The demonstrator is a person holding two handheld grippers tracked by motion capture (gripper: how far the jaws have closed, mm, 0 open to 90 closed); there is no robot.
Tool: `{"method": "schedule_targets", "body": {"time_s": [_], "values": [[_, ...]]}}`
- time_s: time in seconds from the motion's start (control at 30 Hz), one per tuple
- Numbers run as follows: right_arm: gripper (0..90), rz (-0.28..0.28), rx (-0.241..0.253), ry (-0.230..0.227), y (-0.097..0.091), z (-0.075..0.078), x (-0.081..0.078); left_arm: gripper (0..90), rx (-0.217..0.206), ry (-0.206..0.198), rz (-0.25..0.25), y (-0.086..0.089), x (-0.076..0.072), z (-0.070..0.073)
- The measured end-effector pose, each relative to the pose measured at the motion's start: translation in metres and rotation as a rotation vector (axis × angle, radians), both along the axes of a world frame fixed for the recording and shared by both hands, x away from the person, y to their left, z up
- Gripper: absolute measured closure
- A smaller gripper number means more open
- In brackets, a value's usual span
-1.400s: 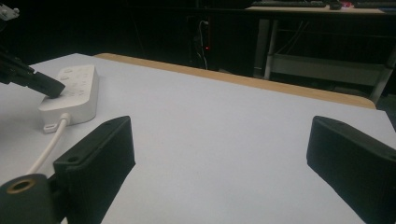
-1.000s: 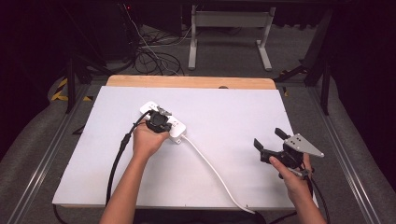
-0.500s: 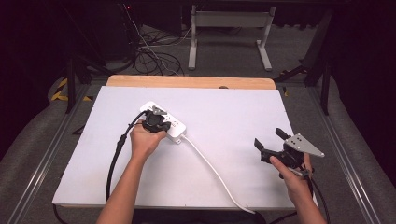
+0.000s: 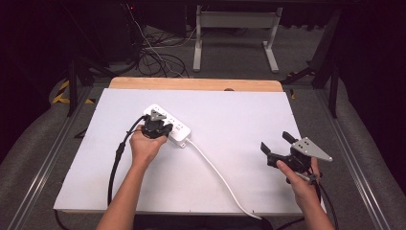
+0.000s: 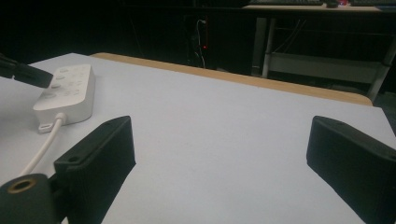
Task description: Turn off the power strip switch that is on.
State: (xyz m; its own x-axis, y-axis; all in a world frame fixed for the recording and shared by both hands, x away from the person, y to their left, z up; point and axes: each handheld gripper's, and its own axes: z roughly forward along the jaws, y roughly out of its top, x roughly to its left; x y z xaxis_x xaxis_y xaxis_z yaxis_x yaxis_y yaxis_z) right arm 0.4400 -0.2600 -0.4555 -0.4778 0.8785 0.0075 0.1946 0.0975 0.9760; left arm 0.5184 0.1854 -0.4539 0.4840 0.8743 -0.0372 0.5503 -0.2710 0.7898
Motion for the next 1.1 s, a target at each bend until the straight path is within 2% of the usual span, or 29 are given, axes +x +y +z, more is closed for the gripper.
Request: {"method": "schedule_targets", "body": {"time_s": [0.1, 0.3, 0.53, 0.63, 0.77, 0.87, 0.97, 1.1], "values": [[8.3, 0.001, -0.002, -0.003, 0.0, 0.0, 0.0, 90.0, -0.044, -0.061, 0.032, 0.013, -0.008, 0.013], [8.4, 0.001, -0.006, -0.001, 0.002, 0.0, 0.0, 90.0, -0.09, -0.176, 0.072, 0.04, -0.031, 0.039], [8.4, 0.001, -0.003, -0.003, 0.001, 0.0, 0.0, 90.0, -0.147, -0.294, 0.103, 0.07, -0.067, 0.053], [8.4, 0.002, -0.004, -0.001, 0.001, 0.0, 0.0, 90.0, -0.203, -0.332, 0.147, 0.085, -0.084, 0.054], [8.5, 0.006, -0.006, -0.002, 0.002, 0.001, -0.001, 90.0, -0.245, -0.376, 0.176, 0.1, -0.11, 0.047], [8.5, 0.013, -0.008, -0.007, 0.005, 0.001, -0.002, 90.0, -0.248, -0.388, 0.202, 0.105, -0.122, 0.042], [8.5, 0.022, -0.014, -0.011, 0.008, 0.002, -0.002, 90.0, -0.237, -0.418, 0.22, 0.108, -0.132, 0.041], [8.4, 0.027, -0.013, -0.015, 0.009, 0.003, -0.003, 90.0, -0.243, -0.451, 0.245, 0.108, -0.144, 0.038]]}}
